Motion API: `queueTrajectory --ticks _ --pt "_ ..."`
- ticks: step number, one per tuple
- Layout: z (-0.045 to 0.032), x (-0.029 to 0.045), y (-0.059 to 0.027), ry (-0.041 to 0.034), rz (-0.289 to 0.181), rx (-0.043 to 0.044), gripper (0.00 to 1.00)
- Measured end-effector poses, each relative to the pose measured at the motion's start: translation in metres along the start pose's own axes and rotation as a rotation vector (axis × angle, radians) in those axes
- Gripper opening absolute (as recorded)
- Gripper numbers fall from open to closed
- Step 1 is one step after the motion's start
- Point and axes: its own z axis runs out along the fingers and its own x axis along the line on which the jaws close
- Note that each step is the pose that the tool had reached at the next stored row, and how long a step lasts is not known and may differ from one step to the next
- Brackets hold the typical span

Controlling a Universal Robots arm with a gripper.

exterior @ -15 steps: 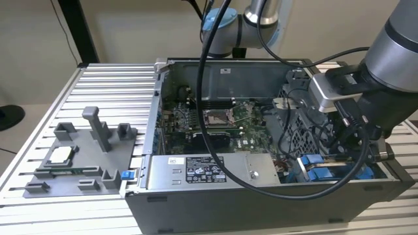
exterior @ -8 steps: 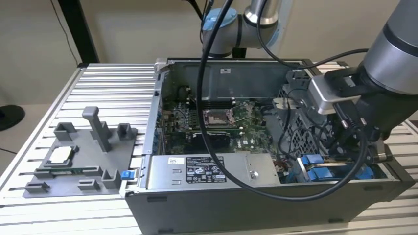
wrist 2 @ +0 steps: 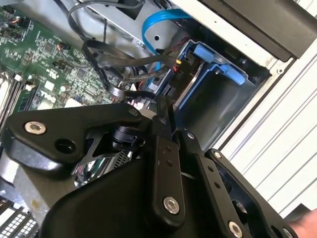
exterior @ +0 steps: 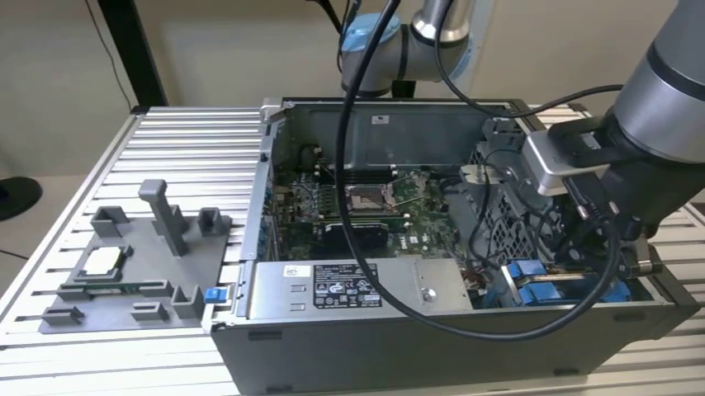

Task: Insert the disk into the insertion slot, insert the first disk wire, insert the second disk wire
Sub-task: 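Insert the second disk wire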

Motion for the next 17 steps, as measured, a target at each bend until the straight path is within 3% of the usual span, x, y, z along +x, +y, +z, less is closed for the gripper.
queueTrajectory --ticks 17 --pt "0.0076 0.0013 0.0006 -0.0006 -0.004 0.0173 0.00"
